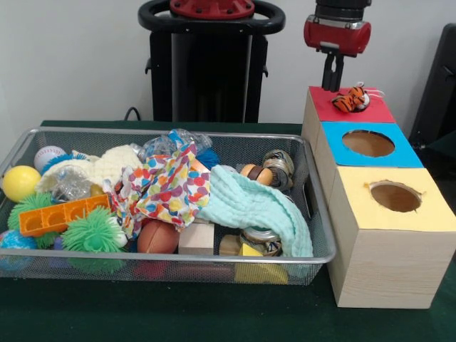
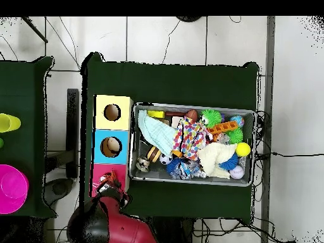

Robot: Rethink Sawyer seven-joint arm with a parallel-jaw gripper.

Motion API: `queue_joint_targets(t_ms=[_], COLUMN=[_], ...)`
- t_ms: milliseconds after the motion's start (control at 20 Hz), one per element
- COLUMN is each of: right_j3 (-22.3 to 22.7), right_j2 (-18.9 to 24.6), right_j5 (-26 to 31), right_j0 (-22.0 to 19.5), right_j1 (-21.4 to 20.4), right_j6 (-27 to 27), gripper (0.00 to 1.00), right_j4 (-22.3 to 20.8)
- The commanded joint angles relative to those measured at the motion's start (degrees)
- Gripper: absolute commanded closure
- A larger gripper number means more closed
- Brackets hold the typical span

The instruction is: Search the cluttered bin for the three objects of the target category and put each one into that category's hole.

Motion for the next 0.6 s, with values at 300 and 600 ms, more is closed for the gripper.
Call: queue_joint_targets(t_ms=[300,600], right_j3=[-4.0,-2.9], right_j2=[-1.3,0.5], right_j5=[4.7,1.3], right_j0=[4.1,4.3], right_j1=[-0.7,0.6], right_j6=[11.3,12.5], gripper=[1.00,1.00], right_j4=[3.1,3.5])
